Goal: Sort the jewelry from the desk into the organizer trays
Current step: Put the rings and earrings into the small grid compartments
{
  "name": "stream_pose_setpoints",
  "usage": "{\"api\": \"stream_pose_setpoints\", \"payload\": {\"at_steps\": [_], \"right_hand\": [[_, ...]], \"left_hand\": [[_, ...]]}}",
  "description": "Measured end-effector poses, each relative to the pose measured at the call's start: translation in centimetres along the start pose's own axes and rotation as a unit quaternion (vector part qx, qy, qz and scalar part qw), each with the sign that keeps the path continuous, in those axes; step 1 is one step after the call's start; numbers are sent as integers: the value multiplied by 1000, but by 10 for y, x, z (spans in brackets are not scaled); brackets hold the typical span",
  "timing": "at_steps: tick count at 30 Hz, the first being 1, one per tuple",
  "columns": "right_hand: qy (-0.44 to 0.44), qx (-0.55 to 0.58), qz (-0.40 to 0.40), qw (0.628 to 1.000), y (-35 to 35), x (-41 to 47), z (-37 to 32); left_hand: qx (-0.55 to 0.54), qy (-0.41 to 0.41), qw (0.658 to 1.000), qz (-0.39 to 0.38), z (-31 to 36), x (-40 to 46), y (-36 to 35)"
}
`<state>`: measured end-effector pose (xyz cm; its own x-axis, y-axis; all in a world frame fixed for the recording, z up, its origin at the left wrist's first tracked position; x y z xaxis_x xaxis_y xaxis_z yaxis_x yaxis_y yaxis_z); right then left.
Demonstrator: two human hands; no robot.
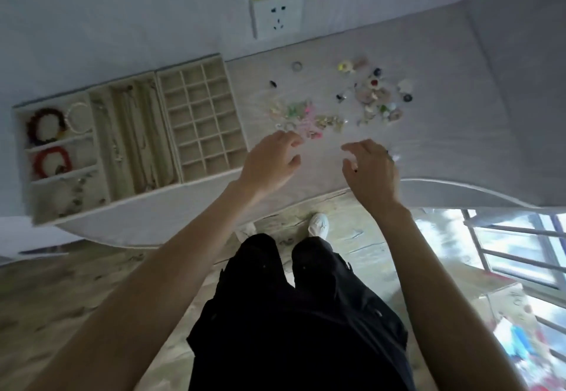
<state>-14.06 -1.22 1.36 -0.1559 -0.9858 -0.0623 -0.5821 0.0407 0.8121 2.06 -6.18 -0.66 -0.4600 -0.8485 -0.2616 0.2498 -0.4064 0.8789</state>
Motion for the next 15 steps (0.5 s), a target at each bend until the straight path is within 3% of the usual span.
{"api": "stream_pose_setpoints", "payload": {"at_steps": [7, 15], "right_hand": [[-55, 41, -12, 998, 28, -13, 95], [-35, 93, -26, 995, 21, 8, 114]], "left_hand": [[-15, -23, 999, 34, 73, 14, -55], [8, 15, 997, 74, 98, 32, -72]]}}
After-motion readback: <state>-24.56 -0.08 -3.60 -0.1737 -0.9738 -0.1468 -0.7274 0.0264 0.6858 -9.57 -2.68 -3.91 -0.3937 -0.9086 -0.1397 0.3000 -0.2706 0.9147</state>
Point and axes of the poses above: each hand's wrist, its own x-axis towards the middle knuckle, its own y-axis out of the back of the hand, z = x × y, the point moved 10 cm from there along x, towards the middle knuckle, and after that the axes turned 14 degrees about x, right-handed, at the moved point
